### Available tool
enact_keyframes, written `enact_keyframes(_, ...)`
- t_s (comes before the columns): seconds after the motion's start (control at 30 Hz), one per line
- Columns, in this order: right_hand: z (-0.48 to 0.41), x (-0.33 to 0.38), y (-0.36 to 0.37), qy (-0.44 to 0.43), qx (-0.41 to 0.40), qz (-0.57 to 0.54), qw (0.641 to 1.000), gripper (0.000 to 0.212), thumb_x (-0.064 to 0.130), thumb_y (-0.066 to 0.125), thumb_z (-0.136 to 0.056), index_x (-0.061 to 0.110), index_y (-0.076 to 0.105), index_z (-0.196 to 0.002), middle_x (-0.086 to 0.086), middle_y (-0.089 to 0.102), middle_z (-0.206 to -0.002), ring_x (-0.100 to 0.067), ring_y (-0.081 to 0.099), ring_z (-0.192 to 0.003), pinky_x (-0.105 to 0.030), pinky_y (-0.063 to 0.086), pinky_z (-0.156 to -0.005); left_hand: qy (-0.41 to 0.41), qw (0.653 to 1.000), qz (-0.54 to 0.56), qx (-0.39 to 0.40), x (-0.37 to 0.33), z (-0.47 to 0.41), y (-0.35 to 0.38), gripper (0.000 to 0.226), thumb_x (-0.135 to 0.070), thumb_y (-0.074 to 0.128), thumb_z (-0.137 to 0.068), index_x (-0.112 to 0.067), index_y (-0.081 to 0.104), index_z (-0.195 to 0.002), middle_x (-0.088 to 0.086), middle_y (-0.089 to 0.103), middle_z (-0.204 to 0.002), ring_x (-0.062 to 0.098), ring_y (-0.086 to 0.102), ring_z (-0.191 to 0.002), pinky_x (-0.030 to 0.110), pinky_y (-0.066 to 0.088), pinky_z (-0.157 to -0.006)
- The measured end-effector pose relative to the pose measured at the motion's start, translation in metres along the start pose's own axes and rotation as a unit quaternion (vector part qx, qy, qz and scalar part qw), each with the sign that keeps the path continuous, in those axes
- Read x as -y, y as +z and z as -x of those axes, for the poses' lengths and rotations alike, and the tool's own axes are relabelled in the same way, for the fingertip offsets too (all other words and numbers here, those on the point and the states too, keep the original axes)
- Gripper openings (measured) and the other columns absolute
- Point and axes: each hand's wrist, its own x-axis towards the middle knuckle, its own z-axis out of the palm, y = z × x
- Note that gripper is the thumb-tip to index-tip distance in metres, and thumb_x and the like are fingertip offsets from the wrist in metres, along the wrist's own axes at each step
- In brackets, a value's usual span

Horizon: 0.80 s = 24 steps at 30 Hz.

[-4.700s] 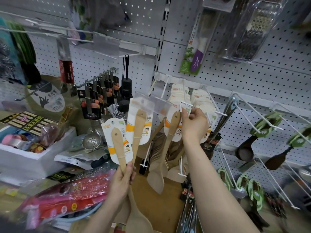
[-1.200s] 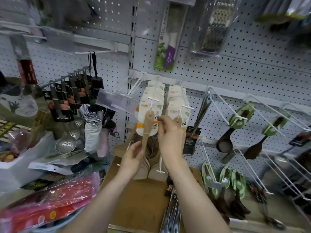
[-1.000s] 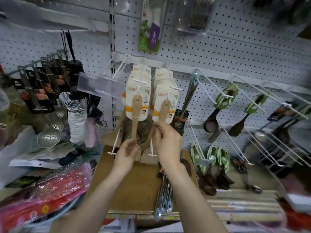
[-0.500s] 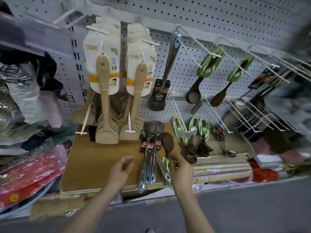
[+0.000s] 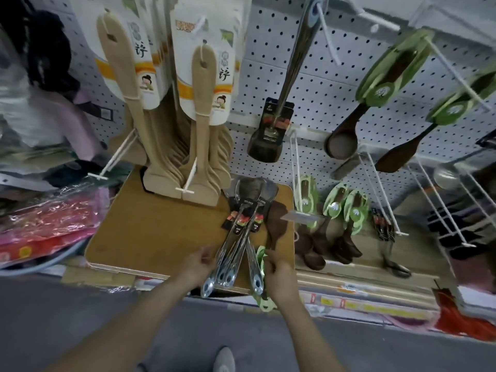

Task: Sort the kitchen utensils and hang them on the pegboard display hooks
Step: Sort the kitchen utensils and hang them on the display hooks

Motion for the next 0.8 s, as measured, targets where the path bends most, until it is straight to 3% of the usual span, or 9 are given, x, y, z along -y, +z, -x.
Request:
enact_keyframes(0.17, -0.029, 0.007, -0.007, -0.017, 0.075, 0.022, 0.997, 0.038, 0.012, 0.041, -0.101, 0.014, 0.053, -0.137, -0.015, 0.064, -0.126, -0.034, 0.059, -0.113, -0.029, 0.043, -0.082, -0.029, 0.999, -0.043, 0.013, 0.005, -0.022, 0.011, 0.056, -0.032, 0.052, -0.097, -0.017, 0.032, -0.148, 0.008, 0.047, -0.144, 0.011, 0.053, -0.091, 0.028, 0.047, -0.083)
enact_keyframes(0.23, -0.038, 0.009, -0.003, -0.004, 0.098, 0.02, 0.995, 0.04, 0.015, 0.04, -0.103, 0.015, 0.047, -0.142, -0.014, 0.061, -0.131, -0.032, 0.057, -0.118, -0.027, 0.041, -0.083, -0.037, 0.998, -0.056, 0.014, 0.009, -0.03, 0.016, 0.055, -0.032, 0.051, -0.098, -0.016, 0.034, -0.147, 0.009, 0.048, -0.143, 0.017, 0.054, -0.104, 0.033, 0.047, -0.096)
enact_keyframes(0.3, -0.047, 0.009, 0.007, 0.007, 0.108, 0.017, 0.994, 0.041, 0.02, 0.04, -0.104, 0.014, 0.043, -0.145, -0.014, 0.059, -0.135, -0.033, 0.054, -0.122, -0.029, 0.042, -0.091, -0.04, 0.996, -0.071, 0.023, 0.012, -0.037, 0.022, 0.05, -0.031, 0.05, -0.098, -0.016, 0.038, -0.144, 0.009, 0.05, -0.14, 0.023, 0.055, -0.116, 0.034, 0.045, -0.1)
enact_keyframes(0.43, -0.067, 0.008, 0.034, 0.035, 0.111, 0.014, 0.993, 0.043, 0.03, 0.039, -0.105, 0.014, 0.04, -0.144, -0.017, 0.059, -0.134, -0.035, 0.055, -0.122, -0.036, 0.045, -0.094, -0.038, 0.998, -0.046, 0.034, 0.02, -0.059, 0.036, 0.038, -0.02, 0.05, -0.098, -0.012, 0.045, -0.135, 0.011, 0.059, -0.125, 0.022, 0.059, -0.102, 0.034, 0.049, -0.092)
enact_keyframes(0.53, -0.079, 0.007, 0.05, 0.067, 0.129, 0.01, 0.989, 0.044, 0.035, 0.038, -0.105, 0.01, 0.042, -0.141, -0.019, 0.057, -0.134, -0.035, 0.054, -0.122, -0.033, 0.043, -0.091, -0.037, 0.998, -0.036, 0.03, 0.025, -0.072, 0.045, 0.04, -0.023, 0.049, -0.099, -0.015, 0.043, -0.137, 0.007, 0.056, -0.131, 0.02, 0.055, -0.106, 0.029, 0.044, -0.094)
enact_keyframes(0.7, -0.09, 0.01, 0.074, 0.103, 0.106, -0.114, 0.982, 0.038, 0.038, 0.051, -0.1, 0.009, 0.06, -0.122, -0.017, 0.066, -0.118, -0.032, 0.062, -0.108, -0.031, 0.046, -0.09, -0.023, 1.0, -0.007, -0.013, 0.034, -0.089, 0.052, 0.026, -0.027, 0.051, -0.097, -0.02, 0.057, -0.122, 0.008, 0.065, -0.117, 0.026, 0.061, -0.107, 0.04, 0.048, -0.095)
enact_keyframes(0.8, -0.093, 0.01, 0.087, 0.135, 0.104, -0.208, 0.963, 0.039, 0.044, 0.072, -0.084, 0.015, 0.066, -0.108, -0.006, 0.074, -0.102, -0.024, 0.07, -0.093, -0.041, 0.055, -0.091, -0.01, 1.0, 0.0, -0.006, 0.035, -0.089, 0.054, 0.028, -0.024, 0.05, -0.098, -0.021, 0.058, -0.125, 0.001, 0.064, -0.118, 0.023, 0.06, -0.109, 0.035, 0.047, -0.097)
